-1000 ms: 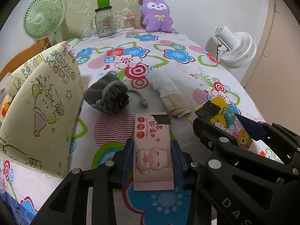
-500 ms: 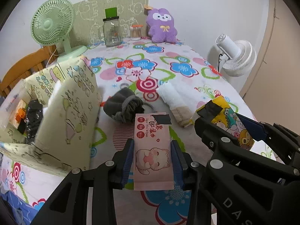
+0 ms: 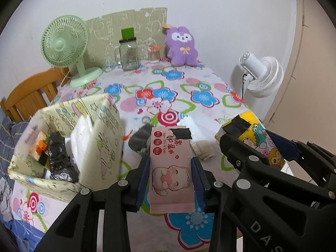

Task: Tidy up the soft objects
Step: 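Lift the pink pack and yellow cartoon bag off the sheet with both grippers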

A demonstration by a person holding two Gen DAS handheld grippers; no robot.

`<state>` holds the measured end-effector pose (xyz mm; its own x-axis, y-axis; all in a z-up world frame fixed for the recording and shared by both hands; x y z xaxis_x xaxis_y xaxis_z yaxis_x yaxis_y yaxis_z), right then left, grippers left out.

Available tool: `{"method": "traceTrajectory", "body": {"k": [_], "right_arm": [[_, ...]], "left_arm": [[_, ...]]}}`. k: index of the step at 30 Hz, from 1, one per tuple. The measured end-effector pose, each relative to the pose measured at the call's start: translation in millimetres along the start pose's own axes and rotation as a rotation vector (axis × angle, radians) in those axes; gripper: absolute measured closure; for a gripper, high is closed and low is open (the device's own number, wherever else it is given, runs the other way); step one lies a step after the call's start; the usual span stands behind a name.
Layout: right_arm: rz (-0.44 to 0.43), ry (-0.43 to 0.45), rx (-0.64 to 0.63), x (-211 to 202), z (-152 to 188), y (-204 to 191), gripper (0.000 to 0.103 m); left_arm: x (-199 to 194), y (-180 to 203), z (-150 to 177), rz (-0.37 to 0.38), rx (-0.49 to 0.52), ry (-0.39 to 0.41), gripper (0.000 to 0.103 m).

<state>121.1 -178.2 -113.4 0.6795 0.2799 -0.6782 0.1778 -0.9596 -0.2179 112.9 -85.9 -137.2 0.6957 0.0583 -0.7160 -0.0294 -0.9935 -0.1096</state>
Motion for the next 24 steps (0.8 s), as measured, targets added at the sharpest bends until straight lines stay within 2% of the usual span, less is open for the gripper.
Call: {"method": "traceTrajectory", "body": {"k": [24], "right_arm": [[0.002,0.137,-0.033,-57.6,-38.5,-23.8,0.048]], "left_arm": [[-55.5,-13.3,-37.1,0.0,0.004,0.116,0.063]]}}
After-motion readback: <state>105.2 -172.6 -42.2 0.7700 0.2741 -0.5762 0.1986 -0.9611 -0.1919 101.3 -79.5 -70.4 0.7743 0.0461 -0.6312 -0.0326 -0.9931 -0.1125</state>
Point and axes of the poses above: each gripper's, at about its wrist camera, not at the fingertips, and x roughly the way its jaws point, y to its right, z to its underside, the point moved 4 cm from there along x, roughly the way its jaws point, and after that the axes turned 8 degrees about -z, right-handed, at the moved point
